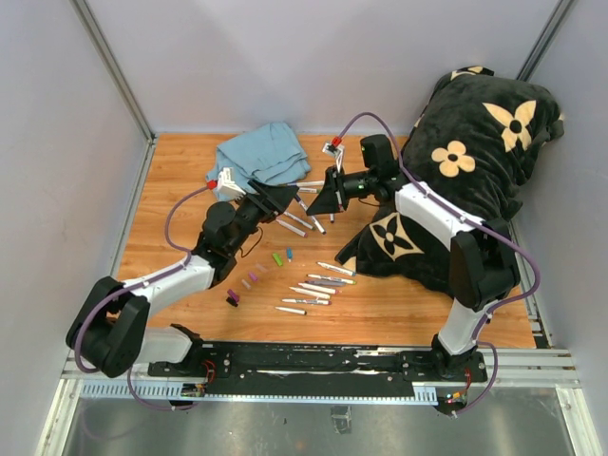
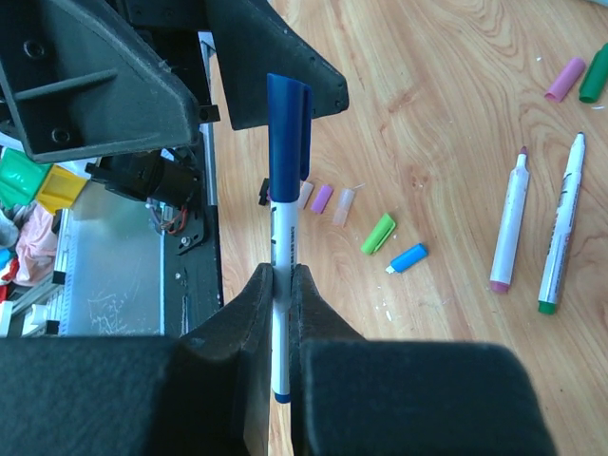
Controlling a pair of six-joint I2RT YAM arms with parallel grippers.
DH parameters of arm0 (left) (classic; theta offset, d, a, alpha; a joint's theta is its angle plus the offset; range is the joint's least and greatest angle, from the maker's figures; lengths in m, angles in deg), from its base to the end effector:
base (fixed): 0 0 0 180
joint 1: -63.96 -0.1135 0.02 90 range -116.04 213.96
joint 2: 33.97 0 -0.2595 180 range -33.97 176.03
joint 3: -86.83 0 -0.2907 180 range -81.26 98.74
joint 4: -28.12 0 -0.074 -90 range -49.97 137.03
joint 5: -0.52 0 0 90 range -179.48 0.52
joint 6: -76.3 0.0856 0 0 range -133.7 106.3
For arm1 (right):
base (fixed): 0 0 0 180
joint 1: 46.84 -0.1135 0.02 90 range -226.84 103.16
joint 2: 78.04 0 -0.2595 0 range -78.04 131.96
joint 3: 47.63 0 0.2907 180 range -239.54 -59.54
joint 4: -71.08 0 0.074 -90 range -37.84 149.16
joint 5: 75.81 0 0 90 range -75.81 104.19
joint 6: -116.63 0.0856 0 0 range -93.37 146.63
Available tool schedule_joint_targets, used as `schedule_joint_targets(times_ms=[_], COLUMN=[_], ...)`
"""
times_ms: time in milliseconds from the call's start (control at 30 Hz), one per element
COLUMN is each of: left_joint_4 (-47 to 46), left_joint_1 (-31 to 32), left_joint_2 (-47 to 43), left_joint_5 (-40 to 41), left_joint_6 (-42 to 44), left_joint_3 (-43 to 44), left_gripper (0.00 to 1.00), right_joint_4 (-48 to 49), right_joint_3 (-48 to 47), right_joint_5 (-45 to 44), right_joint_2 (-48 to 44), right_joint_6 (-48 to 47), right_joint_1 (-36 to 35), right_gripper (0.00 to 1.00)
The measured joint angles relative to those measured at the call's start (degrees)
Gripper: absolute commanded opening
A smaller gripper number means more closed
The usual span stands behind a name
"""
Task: Open the pen caps
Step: Pick up the pen from the center of the board.
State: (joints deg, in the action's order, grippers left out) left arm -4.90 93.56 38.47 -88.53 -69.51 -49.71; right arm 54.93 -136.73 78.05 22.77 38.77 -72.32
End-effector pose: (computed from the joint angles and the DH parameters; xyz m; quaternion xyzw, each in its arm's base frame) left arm 0.3095 -0.1742 0.2313 -0.1605 0.6626 -0.4920 0.5414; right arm 0.3751 0.2639 0.2572 -0.3555 0.6903 0.5700 0.2685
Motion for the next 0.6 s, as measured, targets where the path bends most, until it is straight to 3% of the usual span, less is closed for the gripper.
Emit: schedule_joint_targets(times_ms=[67, 233, 467, 600], left_joint_4=[0.11, 1.33, 2.16, 3.13], left_joint_1=[0.33, 1.64, 2.14, 2.19], left_joint_2=[1.46, 3.56, 5.01, 5.11], left_joint_5=[0.33, 0.87, 1.14, 1.11], left_joint_6=[0.0, 0.17, 0.31, 0.42], left_joint_3=[1.16, 3.45, 3.61, 4.13], left_gripper=[0.66, 0.49, 0.43, 0.28], right_joint_4=[-1.14, -4.28, -7.58, -8.39], right_joint_3=[0.0, -0.28, -1.29, -1.33], right_joint_5=[-0.66, -2.95, -5.57, -6.54], right_joint_2=[0.0, 0.0, -0.33, -1.01], right_joint_6=[-1.14, -4.31, -7.8, -9.2], right_joint_1=[-0.33, -0.76, -0.81, -0.81], right_gripper=[0.01, 0.01, 0.01, 0.01])
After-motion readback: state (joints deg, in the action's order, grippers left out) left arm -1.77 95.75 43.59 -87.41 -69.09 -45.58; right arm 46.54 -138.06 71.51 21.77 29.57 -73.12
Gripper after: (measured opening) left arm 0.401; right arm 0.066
